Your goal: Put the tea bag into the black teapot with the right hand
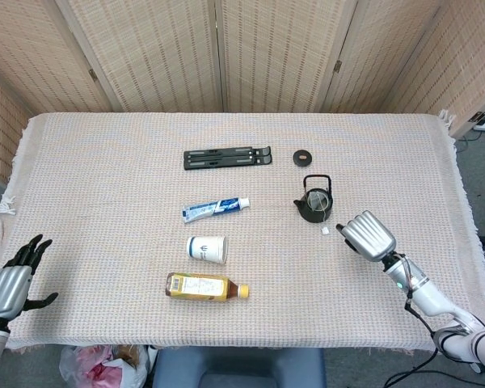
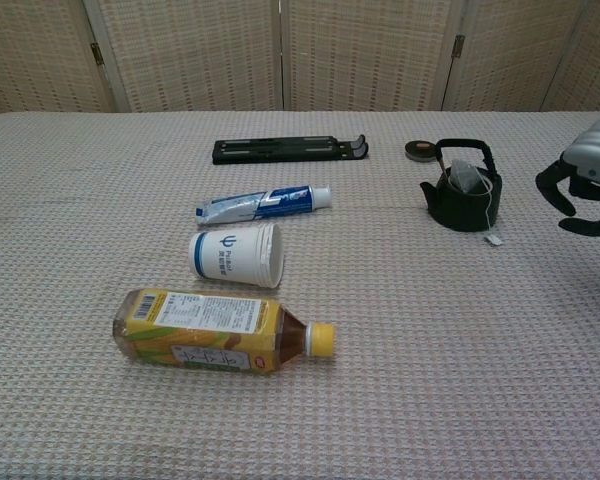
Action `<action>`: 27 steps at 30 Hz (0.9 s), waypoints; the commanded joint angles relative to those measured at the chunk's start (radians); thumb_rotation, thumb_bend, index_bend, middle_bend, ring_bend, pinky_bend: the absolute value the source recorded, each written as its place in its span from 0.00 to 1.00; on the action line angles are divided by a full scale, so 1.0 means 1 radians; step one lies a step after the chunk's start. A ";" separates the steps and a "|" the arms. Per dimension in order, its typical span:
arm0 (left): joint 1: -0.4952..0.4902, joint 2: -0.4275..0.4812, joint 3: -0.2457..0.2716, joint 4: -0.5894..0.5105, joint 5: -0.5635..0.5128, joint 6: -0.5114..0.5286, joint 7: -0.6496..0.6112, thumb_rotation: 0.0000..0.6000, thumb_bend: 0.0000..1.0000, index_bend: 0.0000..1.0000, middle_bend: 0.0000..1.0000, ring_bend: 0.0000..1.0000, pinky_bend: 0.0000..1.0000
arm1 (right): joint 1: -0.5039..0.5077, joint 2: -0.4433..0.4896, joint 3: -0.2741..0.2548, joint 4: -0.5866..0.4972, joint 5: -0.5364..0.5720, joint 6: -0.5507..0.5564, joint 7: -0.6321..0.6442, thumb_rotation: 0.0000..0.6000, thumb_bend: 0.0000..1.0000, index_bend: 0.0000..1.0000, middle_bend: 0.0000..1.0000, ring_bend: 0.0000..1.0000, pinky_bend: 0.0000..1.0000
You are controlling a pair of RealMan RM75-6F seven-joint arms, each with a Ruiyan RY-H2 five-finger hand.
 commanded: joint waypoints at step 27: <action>0.007 0.014 0.008 -0.010 0.026 0.017 -0.021 1.00 0.23 0.00 0.00 0.12 0.32 | 0.260 0.532 0.054 -0.696 0.472 -0.770 0.030 1.00 1.00 0.00 0.83 0.76 0.78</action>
